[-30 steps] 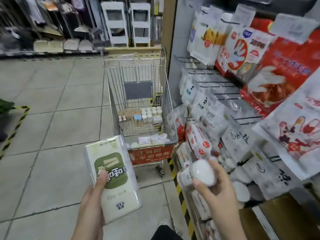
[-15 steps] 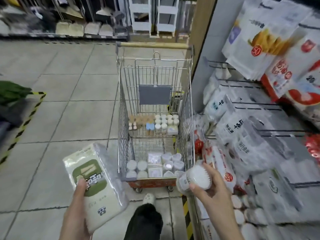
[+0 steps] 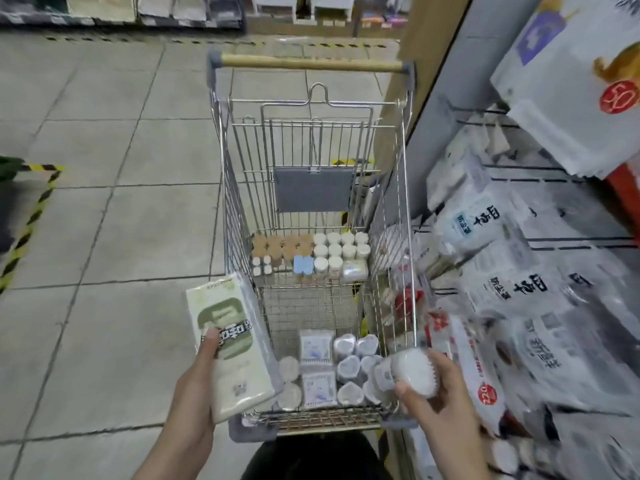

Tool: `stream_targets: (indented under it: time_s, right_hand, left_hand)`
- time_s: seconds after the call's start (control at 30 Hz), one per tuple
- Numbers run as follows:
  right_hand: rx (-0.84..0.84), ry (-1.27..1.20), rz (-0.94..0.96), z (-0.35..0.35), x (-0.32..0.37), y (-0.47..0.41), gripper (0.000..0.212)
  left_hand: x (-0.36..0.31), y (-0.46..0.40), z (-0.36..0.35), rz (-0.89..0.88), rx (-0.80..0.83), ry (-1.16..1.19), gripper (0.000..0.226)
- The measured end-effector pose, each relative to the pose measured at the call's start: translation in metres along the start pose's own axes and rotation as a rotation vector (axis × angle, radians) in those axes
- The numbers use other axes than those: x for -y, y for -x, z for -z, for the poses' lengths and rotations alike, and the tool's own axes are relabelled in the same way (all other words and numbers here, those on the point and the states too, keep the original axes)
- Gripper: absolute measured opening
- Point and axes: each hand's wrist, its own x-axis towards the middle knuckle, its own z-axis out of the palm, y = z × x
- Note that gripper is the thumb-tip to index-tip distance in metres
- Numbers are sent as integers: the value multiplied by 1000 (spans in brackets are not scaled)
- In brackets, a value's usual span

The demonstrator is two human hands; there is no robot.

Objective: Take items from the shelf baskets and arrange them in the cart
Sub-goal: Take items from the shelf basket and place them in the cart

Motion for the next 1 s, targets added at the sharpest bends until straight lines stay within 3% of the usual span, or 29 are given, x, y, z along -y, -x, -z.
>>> stream_targets:
  time_s: [0.17, 0.33, 0.4, 0.77, 1.0]
  right_hand:
    - [53, 75, -36, -14, 4, -24, 61]
    - [81, 74, -72, -28, -1, -47, 57]
    - [86, 95, -93, -30, -11, -60, 57]
    - [56, 117, -192, -58, -83, -133, 60]
    - [176, 209, -230, -100, -121, -162, 57]
  left_hand:
    - [-2, -25, -13, 190, 9, 68, 47]
    - [8, -67, -23, 691, -54, 340, 45]
    - [24, -90, -29, 771, -94, 335, 49]
    - [88, -245, -55, 695, -130, 45, 51]
    - [113, -309, -45, 531, -149, -143, 59]
